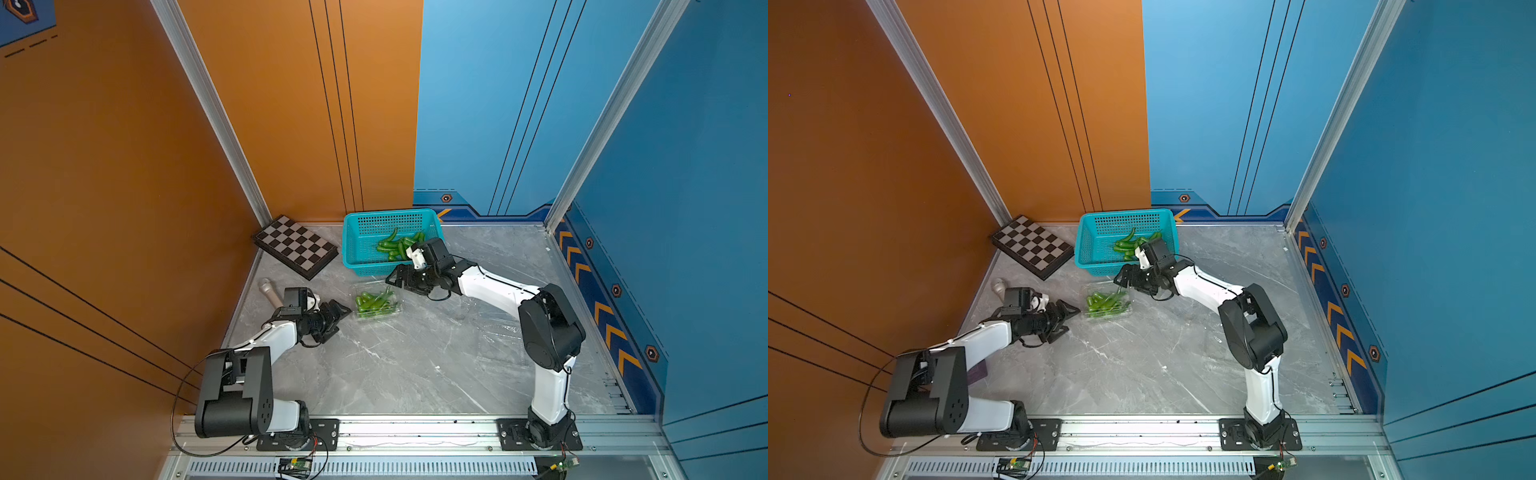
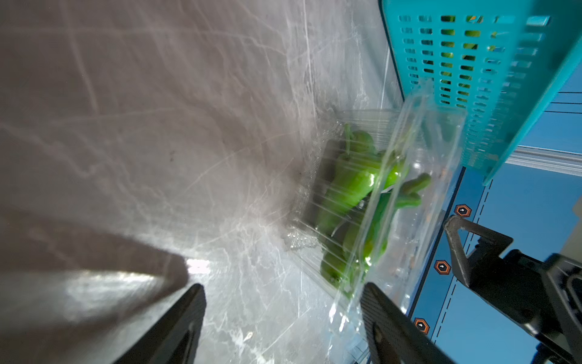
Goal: Take small green peppers out of containers
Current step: Open the packing box at the center of the board.
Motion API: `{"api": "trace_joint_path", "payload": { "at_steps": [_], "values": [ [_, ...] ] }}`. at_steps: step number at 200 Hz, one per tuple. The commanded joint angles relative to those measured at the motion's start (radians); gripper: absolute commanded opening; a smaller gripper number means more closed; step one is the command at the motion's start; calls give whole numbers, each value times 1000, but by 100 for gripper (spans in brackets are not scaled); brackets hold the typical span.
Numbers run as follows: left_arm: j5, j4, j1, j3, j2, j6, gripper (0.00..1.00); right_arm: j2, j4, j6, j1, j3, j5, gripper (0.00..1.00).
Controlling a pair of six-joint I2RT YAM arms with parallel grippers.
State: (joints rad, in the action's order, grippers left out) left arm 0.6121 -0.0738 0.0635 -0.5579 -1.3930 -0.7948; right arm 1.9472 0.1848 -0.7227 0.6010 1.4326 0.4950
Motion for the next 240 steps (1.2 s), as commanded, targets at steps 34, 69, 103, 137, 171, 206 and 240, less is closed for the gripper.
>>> {"api": "trace_joint_path", "payload": {
  "at_steps": [34, 69, 103, 137, 171, 206, 240],
  "values": [
    [-14, -124, 29, -8, 91, 57, 80, -7, -22, 0, -17, -24, 9, 84],
    [-11, -151, 39, -9, 83, 69, 79, -3, -25, -1, -18, -26, 7, 84],
    [-1, -87, 35, 3, 42, 70, 79, 7, -28, -1, -20, -21, 16, 84],
    [-6, -79, 25, -7, 7, 77, 79, 16, -36, -8, -19, -17, 17, 84],
    [0, -52, 15, -8, 14, 59, 78, 27, -39, -12, -18, -14, 25, 84],
    [-4, -48, 4, -13, 6, 55, 78, 35, -44, -15, -18, -13, 28, 84],
    [19, 24, -7, -1, -15, 15, 77, 54, -52, -20, -10, -8, 41, 84]
  ]
}}
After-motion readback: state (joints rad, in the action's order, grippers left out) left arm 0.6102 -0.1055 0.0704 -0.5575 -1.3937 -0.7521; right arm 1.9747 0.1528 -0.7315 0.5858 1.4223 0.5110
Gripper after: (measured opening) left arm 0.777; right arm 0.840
